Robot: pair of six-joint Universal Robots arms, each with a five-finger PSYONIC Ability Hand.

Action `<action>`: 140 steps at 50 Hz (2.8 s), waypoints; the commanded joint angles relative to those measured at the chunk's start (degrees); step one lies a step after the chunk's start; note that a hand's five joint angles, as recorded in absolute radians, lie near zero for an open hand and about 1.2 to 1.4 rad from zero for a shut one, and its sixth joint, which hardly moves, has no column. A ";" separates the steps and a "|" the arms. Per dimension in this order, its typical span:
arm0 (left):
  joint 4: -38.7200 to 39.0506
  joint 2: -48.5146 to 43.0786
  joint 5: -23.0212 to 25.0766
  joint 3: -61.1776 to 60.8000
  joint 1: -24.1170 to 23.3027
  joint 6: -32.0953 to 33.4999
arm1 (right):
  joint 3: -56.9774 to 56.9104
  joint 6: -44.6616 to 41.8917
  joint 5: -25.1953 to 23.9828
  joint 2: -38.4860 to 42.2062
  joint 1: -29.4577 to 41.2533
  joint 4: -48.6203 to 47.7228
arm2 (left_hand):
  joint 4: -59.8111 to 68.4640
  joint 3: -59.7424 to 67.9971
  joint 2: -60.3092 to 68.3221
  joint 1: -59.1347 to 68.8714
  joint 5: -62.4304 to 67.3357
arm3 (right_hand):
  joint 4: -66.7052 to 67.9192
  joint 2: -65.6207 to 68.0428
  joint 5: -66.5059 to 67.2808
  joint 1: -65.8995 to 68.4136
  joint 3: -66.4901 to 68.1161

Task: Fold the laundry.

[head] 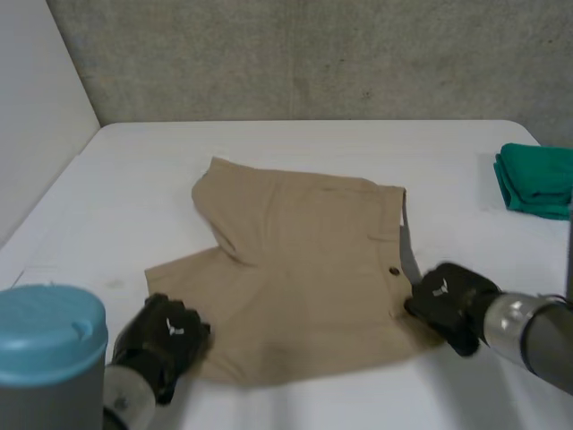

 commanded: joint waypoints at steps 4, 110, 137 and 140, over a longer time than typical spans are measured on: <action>-3.32 4.61 0.24 -0.28 -2.15 -6.21 | 4.97 -7.07 -1.14 -5.10 -3.57 5.76 | -48.84 -48.44 -48.57 -44.96 -47.02 | 11.93 12.63 12.91 23.74 12.57; 9.86 -45.31 26.69 63.98 18.51 -30.30 | 16.66 11.04 -5.19 -8.61 -3.48 -23.77 | -40.60 -40.20 -40.33 -36.72 -38.78 | -49.91 -49.21 -48.94 -38.10 -49.27; 7.14 -44.16 21.33 56.32 25.72 -17.64 | 17.19 11.04 -5.19 -8.53 -3.57 -24.47 | -23.44 -23.04 -23.17 -19.56 -21.62 | -50.08 -49.38 -49.10 -38.27 -49.44; 7.14 -44.87 24.05 56.67 25.72 -17.81 | 17.28 11.04 -5.19 -8.53 -3.48 -24.47 | -23.27 -22.87 -23.00 -19.39 -21.45 | -50.08 -49.38 -49.10 -38.27 -49.44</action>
